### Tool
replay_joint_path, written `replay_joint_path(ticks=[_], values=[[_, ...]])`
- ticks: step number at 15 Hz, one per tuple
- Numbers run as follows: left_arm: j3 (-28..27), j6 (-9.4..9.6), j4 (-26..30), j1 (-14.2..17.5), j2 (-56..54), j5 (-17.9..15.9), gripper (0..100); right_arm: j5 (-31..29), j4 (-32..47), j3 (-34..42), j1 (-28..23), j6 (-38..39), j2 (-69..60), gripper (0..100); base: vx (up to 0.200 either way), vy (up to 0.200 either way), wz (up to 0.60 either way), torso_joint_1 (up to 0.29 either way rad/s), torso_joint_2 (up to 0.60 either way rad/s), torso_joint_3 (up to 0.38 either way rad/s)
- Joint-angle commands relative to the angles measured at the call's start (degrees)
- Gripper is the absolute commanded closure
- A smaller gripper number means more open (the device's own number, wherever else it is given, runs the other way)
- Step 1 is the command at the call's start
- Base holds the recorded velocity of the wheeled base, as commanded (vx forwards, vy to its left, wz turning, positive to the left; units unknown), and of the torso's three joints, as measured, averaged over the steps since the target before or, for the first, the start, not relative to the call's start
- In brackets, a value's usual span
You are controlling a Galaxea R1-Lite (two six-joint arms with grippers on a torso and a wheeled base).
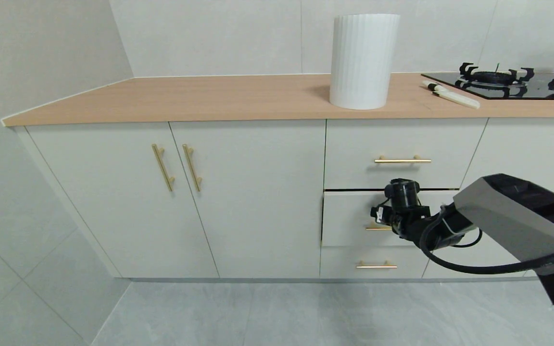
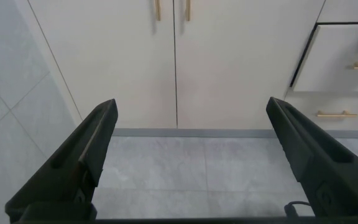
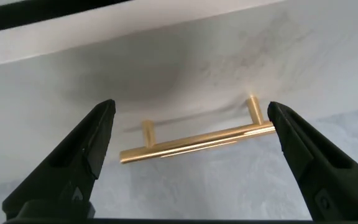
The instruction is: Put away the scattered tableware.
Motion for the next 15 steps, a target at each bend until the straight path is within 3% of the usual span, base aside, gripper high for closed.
replay_joint_path(ticks=[1, 5, 10, 13, 15], values=[[0.0, -0.01, 0.0, 0.0, 0.0, 0.0, 0, -1.5, -0.4, -3.5, -0.3, 0.2, 2.9, 0, 0.000, 0.000, 0.00, 0.000, 0.00, 0.000], [0.0, -0.01, 0.0, 0.0, 0.0, 0.0, 0, -3.7, -0.3, -7.4, -1.0, 2.6, 4.3, 0, 0.000, 0.000, 0.00, 0.000, 0.00, 0.000], [0.0, -0.01, 0.0, 0.0, 0.0, 0.0, 0, -3.7, -0.3, -6.8, -1.0, 2.6, 3.6, 0, 0.000, 0.000, 0.00, 0.000, 0.00, 0.000], [0.0, -0.01, 0.0, 0.1, 0.0, 0.0, 0, -3.7, 0.3, -3.1, -1.0, 2.3, 0.7, 0, 0.000, 0.000, 0.00, 0.000, 0.00, 0.000], [0.0, -0.01, 0.0, 0.0, 0.0, 0.0, 0, -3.6, 0.3, 3.8, -1.0, 2.5, -4.8, 0, 0.000, 0.000, 0.00, 0.000, 0.00, 0.000]])
